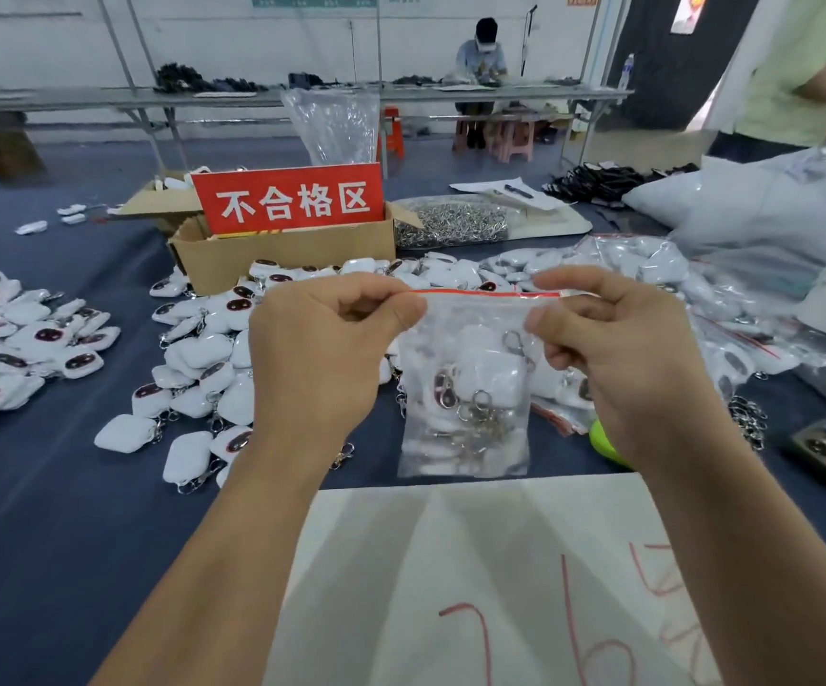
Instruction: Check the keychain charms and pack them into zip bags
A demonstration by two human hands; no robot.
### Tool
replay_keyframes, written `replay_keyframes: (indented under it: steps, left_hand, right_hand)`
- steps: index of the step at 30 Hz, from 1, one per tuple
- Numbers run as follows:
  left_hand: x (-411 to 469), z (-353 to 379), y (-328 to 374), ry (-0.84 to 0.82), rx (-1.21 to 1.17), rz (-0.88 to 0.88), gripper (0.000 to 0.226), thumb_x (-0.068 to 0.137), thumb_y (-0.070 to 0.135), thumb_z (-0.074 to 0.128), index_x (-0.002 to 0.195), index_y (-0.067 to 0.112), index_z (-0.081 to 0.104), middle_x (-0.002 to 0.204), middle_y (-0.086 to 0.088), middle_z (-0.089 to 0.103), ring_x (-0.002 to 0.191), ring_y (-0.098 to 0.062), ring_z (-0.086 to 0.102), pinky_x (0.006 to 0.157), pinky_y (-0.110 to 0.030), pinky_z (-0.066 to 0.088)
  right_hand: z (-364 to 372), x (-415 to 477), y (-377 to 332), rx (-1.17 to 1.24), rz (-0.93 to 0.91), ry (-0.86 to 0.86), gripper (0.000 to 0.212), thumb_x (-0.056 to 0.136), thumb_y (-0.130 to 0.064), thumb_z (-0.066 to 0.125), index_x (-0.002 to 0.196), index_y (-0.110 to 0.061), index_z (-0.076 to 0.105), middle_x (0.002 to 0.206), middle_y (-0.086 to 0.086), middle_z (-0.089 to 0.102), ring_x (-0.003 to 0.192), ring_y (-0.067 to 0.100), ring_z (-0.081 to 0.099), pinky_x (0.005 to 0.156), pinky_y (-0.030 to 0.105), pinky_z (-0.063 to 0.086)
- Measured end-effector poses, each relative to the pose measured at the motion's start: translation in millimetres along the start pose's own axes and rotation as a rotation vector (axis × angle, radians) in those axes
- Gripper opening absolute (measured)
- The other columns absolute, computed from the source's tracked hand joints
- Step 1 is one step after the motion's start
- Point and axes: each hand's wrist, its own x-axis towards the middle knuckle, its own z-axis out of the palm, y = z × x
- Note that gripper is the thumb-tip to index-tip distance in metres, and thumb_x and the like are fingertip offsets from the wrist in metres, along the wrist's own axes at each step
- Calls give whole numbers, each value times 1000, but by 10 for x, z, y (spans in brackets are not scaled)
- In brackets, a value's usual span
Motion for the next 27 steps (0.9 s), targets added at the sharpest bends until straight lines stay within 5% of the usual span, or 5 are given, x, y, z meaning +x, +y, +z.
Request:
replay_keyframes:
  steps: [5,8,13,20,27]
  left_hand:
    - [-136,119,-217,-13,-102,-181,26,83,21,85,72,44,79,73,16,76,67,-1,69,69,-18,55]
    - [-219,246,-352,-23,-298,-373,21,87,12,80,74,29,82,75,4,78,67,-5,69,66,-15,52]
    - [-324,343,-428,-30,-555,-591,18,83,9,80,81,26,84,80,-6,78,75,-16,71,81,-34,60]
    - [-324,279,-360,30,-740,-588,23,54,8,82,75,18,84,72,-8,77,62,-15,73,59,-23,58]
    - [-227,91,-302,21,-641,-486,17,57,16,81,73,23,84,71,1,76,68,-8,69,68,-17,55]
  right_hand:
    - [102,-56,239,8,243,-114,9,89,-1,73,82,-6,73,66,9,61,61,20,48,58,27,43]
    - [107,-110,369,67,265,-79,7,89,-4,72,83,-5,73,69,10,60,59,15,50,55,23,44]
    - [46,-132,469,-22,298,-33,13,93,-11,72,80,-8,70,67,10,55,62,16,47,59,26,41]
    - [40,-157,478,76,290,-30,7,90,-6,74,84,-8,70,65,6,59,59,17,47,55,22,44]
    - [61,-216,337,46,213,-15,14,85,-4,78,77,-13,73,62,6,59,55,15,46,52,22,42]
